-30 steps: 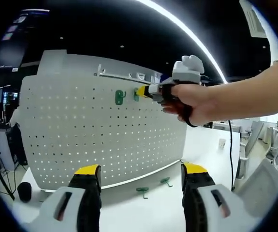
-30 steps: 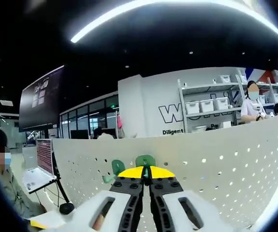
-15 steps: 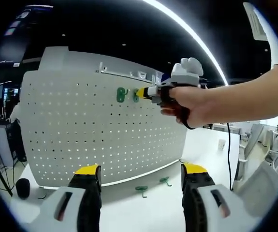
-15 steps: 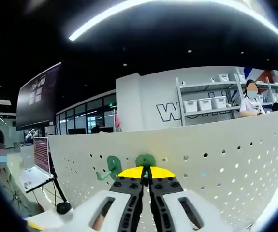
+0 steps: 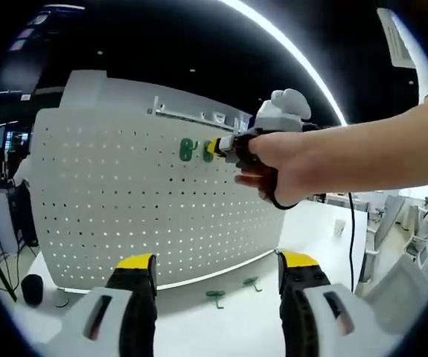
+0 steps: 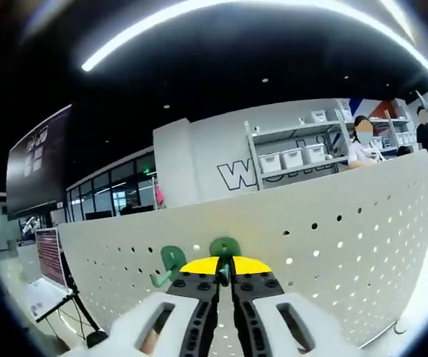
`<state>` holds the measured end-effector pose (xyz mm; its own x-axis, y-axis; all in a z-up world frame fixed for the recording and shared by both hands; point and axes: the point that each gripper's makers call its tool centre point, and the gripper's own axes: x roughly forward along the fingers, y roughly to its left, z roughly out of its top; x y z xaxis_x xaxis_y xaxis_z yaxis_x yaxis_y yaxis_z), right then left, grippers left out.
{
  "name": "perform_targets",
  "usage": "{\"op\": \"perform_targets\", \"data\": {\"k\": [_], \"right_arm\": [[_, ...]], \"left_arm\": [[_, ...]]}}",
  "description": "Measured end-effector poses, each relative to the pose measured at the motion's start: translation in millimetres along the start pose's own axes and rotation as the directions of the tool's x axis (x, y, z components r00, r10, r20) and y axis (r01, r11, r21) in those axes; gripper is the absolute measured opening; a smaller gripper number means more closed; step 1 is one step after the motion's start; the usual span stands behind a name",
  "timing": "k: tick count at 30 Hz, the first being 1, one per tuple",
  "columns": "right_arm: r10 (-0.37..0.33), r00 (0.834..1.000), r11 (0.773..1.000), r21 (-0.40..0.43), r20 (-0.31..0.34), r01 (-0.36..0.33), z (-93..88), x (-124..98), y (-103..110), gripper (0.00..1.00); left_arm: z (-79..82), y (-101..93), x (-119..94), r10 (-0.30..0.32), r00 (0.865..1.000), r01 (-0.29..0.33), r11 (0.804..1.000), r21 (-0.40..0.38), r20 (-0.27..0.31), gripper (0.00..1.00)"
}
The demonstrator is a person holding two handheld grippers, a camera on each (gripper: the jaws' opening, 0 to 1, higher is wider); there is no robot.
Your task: Insert the hook assembly into the mounting plate slot until the hook locks in place.
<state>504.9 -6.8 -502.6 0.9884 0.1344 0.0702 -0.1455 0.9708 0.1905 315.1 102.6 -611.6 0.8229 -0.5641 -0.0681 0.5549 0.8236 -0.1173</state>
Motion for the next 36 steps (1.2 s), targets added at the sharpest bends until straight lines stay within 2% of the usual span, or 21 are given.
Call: {"op": "perform_targets", "data": {"k": [7,16,18,22,25,30,33,36], "right_arm": [[0.001,1.000,1.000,0.006,-0.006,-0.001,-0.8,0.1,-0.7,0.04],[0.043,0.999,0.999,0.000,-0.015,-0.043,-0.8,-1.9,0.3,0.05],[0.053,0.998,0.998,-0.030,-0.020,-0.054,-0.7,-2.0,0.8,0.05],[0.078,0.997,0.997,-0.018,-0.030,-0.079,-2.2,-3.5,3.2,0.07],[0.093,0.995,0.996,-0.012,-0.043,-0.093,-4.2,-5.8,4.4,0.15],[0.161,0.987,0.987,-0.009,-0.013,-0.161,0.7,-17.0,14.4,0.37],[0.197,0.980,0.978,-0.061,-0.028,-0.199,0.0,-23.0,18.3,0.38],[0.198,0.980,0.979,-0.037,-0.031,-0.199,0.2,-23.0,14.9,0.40]], "left_arm": [[-2.3,2.1,-2.4,0.005,1.000,-0.005,1.000,-0.011,0.000,0.68],[-1.4,4.4,-3.4,0.008,1.000,-0.008,1.000,-0.014,0.003,0.69],[-0.7,5.7,-2.9,0.010,1.000,-0.010,1.000,-0.019,0.005,0.69],[1.0,2.6,0.6,0.003,1.000,-0.003,1.000,-0.011,-0.001,0.69],[3.5,-0.6,1.6,-0.002,1.000,0.002,1.000,-0.004,0.003,0.69],[4.6,-1.4,1.3,-0.003,1.000,0.003,1.000,0.006,0.003,0.70],[3.4,-1.0,-0.9,0.001,1.000,-0.001,1.000,0.031,-0.007,0.70],[4.4,-1.5,-1.4,0.002,1.000,-0.002,1.000,0.019,-0.001,0.71]]}}
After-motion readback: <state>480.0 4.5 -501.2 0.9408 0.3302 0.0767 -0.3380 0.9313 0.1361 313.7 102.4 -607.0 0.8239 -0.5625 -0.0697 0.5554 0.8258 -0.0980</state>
